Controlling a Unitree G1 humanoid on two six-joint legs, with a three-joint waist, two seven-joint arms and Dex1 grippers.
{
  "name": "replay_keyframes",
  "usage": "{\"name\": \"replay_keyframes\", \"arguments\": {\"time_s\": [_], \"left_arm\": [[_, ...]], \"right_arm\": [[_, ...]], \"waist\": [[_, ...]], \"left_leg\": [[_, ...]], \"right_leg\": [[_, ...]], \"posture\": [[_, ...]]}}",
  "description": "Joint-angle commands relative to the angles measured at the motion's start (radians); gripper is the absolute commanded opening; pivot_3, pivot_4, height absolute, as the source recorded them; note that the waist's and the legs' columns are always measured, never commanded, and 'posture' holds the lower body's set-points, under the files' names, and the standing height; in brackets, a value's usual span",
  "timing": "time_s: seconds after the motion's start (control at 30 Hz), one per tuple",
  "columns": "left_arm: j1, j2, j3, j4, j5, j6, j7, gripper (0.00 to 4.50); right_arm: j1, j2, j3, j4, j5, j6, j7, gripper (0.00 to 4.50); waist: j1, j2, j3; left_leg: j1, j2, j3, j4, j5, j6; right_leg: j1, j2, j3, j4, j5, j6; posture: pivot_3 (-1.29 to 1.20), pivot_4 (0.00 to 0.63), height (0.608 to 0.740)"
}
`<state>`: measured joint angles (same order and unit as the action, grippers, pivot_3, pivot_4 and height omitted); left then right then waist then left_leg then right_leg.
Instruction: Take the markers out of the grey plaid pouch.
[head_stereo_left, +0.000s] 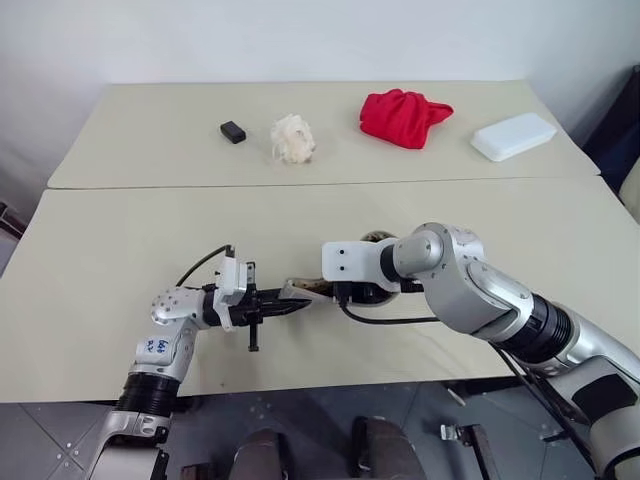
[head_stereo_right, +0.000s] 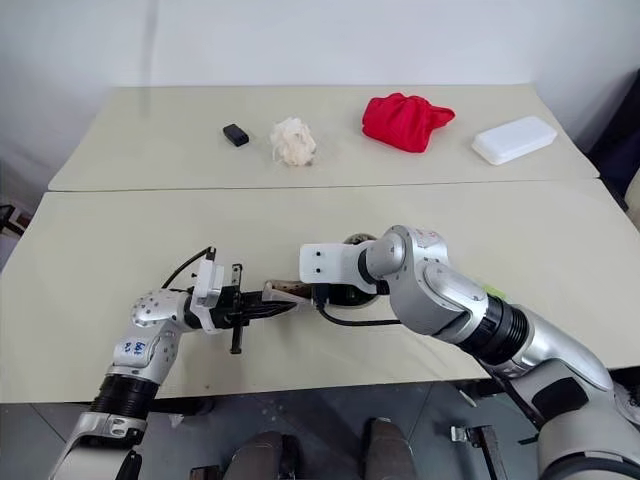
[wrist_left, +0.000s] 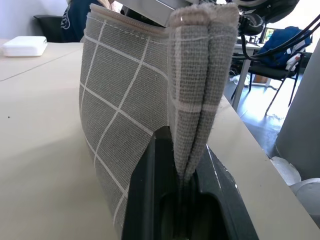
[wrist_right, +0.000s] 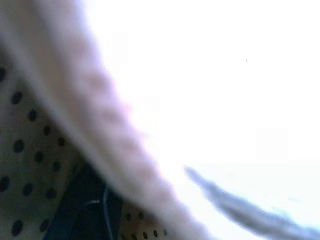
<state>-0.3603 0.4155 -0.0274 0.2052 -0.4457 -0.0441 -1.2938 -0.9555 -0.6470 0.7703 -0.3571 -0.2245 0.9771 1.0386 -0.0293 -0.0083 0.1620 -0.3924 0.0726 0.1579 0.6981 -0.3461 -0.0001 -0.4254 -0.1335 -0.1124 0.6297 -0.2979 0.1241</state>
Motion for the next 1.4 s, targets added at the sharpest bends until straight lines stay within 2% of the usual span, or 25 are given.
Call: {"name": "replay_keyframes", "arguments": {"time_s": [0.03,0.3,0.4,0.53,0.67,0.8,0.97,1.07,1.4], "left_arm": [[0.007,-0.004,-0.006,-0.040,-0.014,0.001,-0.009,0.00],[-0.002,-0.019,-0.008,-0.029,-0.012,0.003,-0.006,0.00],[-0.009,-0.021,-0.006,-0.019,-0.010,0.002,-0.008,0.00],[-0.012,-0.019,-0.002,-0.004,-0.007,-0.005,-0.015,0.00],[-0.021,-0.023,-0.002,0.011,-0.003,-0.013,-0.017,0.00],[-0.035,-0.029,0.001,0.030,-0.001,-0.024,-0.021,0.00],[-0.042,-0.027,0.010,0.044,-0.001,-0.030,-0.028,0.00],[-0.047,-0.027,0.011,0.052,0.000,-0.034,-0.029,0.00],[-0.068,-0.021,0.023,0.079,0.005,-0.047,-0.033,0.00]], "right_arm": [[0.000,0.028,0.006,0.029,-0.021,-0.067,-0.020,2.54],[0.032,0.087,0.016,0.133,-0.018,-0.226,0.012,2.54],[0.042,0.076,0.013,0.138,-0.027,-0.247,0.037,3.08],[0.045,0.083,-0.002,0.161,-0.053,-0.316,0.024,4.23],[0.040,0.114,-0.009,0.204,-0.059,-0.340,0.023,4.23],[0.052,0.135,-0.004,0.257,-0.079,-0.381,0.027,3.28],[0.059,0.144,-0.011,0.271,-0.101,-0.413,0.039,1.51],[0.070,0.137,-0.021,0.255,-0.107,-0.426,0.053,0.65],[0.131,0.092,-0.052,0.192,-0.125,-0.464,0.111,0.58]], "waist": [[-0.001,0.000,0.000],[-0.001,0.000,0.000],[-0.001,0.000,0.000],[-0.001,0.000,0.000],[-0.003,0.000,0.000],[-0.002,0.000,0.000],[-0.001,0.000,0.000],[-0.001,0.000,0.000],[0.000,0.000,0.000]], "left_leg": [[0.000,0.000,0.000,0.000,0.000,0.000],[0.000,0.000,0.000,0.000,0.000,0.000],[0.000,0.000,0.001,0.000,0.000,0.000],[0.000,0.000,0.001,0.000,0.000,0.000],[0.001,0.000,0.001,-0.001,0.000,0.000],[0.001,0.000,0.001,0.000,0.000,0.000],[0.001,0.000,0.001,0.000,0.000,0.000],[0.001,0.000,0.001,0.000,0.000,0.000],[0.001,0.000,0.001,0.000,0.000,0.000]], "right_leg": [[0.000,0.000,0.000,0.000,0.000,0.000],[0.000,0.000,0.000,0.000,0.000,0.000],[0.000,0.000,0.000,0.000,0.000,0.000],[0.000,0.000,0.000,0.000,0.000,0.000],[0.000,0.000,0.000,0.000,0.000,0.000],[0.001,0.000,0.000,0.000,0.000,0.000],[0.001,0.000,0.000,0.000,0.000,0.000],[0.001,0.000,0.000,0.001,0.000,0.000],[0.001,0.000,0.000,0.000,0.000,0.000]], "posture": [[0.00,0.150,0.740],[0.00,0.150,0.740],[0.00,0.150,0.740],[0.00,0.150,0.740],[0.00,0.150,0.740],[0.00,0.150,0.740],[0.00,0.150,0.740],[0.00,0.150,0.740],[0.00,0.150,0.740]]}}
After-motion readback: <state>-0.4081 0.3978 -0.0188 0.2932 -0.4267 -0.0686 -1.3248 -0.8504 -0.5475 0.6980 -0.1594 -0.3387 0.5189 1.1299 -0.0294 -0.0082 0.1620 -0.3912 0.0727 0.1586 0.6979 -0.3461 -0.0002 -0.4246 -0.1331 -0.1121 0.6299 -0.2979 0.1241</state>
